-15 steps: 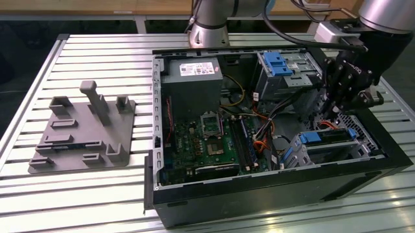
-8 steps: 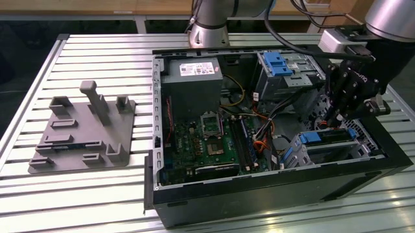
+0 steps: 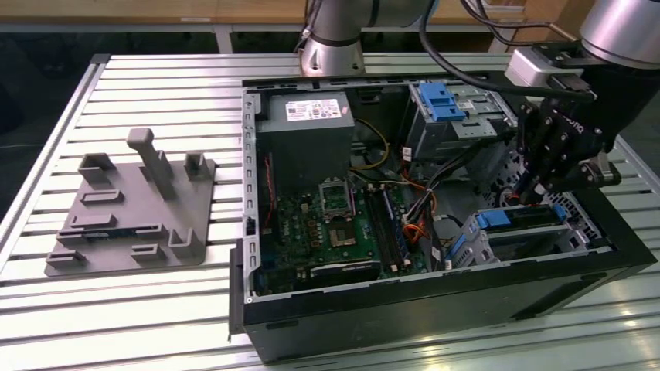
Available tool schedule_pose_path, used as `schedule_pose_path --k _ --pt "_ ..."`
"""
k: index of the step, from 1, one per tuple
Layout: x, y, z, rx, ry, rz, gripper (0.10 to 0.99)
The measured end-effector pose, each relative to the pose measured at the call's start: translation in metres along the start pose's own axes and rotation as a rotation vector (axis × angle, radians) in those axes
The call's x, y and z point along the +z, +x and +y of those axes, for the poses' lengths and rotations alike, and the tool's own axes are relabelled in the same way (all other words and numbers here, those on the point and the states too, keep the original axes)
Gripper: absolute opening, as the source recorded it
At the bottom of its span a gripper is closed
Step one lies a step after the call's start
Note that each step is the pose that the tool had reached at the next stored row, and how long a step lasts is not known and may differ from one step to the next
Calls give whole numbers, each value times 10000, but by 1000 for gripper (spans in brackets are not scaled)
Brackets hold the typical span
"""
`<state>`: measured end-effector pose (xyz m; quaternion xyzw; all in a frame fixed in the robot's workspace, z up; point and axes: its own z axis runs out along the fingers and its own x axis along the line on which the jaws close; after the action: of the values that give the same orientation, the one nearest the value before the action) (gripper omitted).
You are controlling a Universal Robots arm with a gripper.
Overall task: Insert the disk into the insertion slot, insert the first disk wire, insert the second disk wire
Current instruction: 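Insert the second disk wire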
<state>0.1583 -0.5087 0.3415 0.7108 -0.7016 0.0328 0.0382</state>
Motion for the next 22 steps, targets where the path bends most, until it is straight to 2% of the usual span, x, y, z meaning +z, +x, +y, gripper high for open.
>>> schedule_pose_path --k 5,10,11,22 --pt "21 36 0 130 -12 -44 200" --pt "33 47 -1 231 -21 -356 200" --pt "34 52 -2 249 -22 -386 200" --pt "39 102 -21 386 -33 -408 200"
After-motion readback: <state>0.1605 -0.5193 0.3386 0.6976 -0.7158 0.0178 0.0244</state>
